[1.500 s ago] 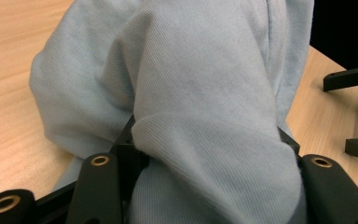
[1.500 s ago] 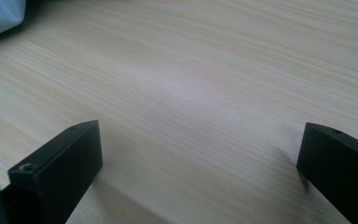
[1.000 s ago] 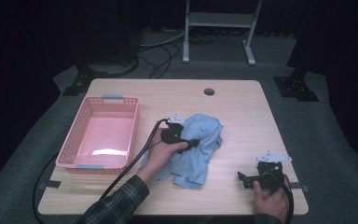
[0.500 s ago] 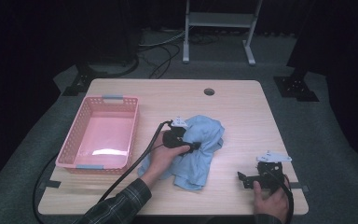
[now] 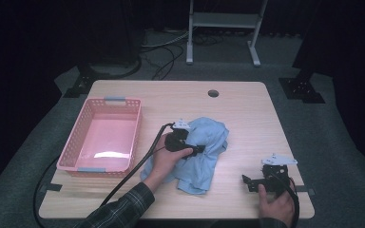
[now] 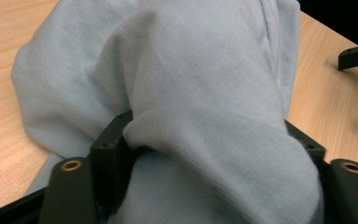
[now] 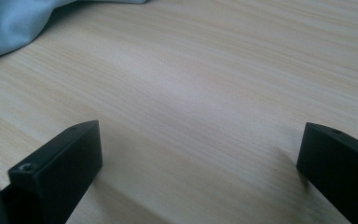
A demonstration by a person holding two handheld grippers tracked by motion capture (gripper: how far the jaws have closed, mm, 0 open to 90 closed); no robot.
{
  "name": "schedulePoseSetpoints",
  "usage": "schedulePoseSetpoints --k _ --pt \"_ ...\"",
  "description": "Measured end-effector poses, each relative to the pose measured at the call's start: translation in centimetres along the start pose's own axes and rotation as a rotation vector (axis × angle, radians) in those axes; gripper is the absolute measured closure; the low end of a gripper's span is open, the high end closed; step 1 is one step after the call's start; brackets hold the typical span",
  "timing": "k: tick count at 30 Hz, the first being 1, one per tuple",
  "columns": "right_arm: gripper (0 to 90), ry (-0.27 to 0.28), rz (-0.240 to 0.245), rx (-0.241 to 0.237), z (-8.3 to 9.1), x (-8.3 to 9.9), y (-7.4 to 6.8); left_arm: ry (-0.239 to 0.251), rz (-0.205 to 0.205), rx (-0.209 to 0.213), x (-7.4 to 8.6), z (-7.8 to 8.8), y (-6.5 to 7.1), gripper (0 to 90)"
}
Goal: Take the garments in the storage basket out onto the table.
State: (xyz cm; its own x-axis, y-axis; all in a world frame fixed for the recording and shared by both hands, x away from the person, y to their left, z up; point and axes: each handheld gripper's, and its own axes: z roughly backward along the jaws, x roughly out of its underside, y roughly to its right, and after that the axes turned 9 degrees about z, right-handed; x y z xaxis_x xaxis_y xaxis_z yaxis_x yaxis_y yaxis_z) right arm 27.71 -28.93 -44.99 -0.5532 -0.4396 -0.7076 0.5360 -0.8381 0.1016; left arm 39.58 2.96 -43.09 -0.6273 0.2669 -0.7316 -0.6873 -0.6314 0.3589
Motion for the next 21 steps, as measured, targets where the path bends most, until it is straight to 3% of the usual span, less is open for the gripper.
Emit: schedulePoseSetpoints --k 10,15,17,21 --pt "0.0 0.000 0.000 0.000 0.00 0.00 0.00 0.000 -0.004 0.025 -0.10 0.07 0.06 11.8" --pt "0.0 0.000 -0.001 0.000 0.00 0.00 0.00 -0.001 -0.006 0.027 -0.15 0.17 0.18 10.7" --pt "0.0 0.000 0.000 0.000 0.00 0.00 0.00 -0.001 0.005 0.062 -0.14 0.18 0.05 3.1" --pt "0.0 0.000 0.000 0.000 0.00 0.00 0.00 0.003 0.000 0.062 -0.18 0.28 0.10 3.0"
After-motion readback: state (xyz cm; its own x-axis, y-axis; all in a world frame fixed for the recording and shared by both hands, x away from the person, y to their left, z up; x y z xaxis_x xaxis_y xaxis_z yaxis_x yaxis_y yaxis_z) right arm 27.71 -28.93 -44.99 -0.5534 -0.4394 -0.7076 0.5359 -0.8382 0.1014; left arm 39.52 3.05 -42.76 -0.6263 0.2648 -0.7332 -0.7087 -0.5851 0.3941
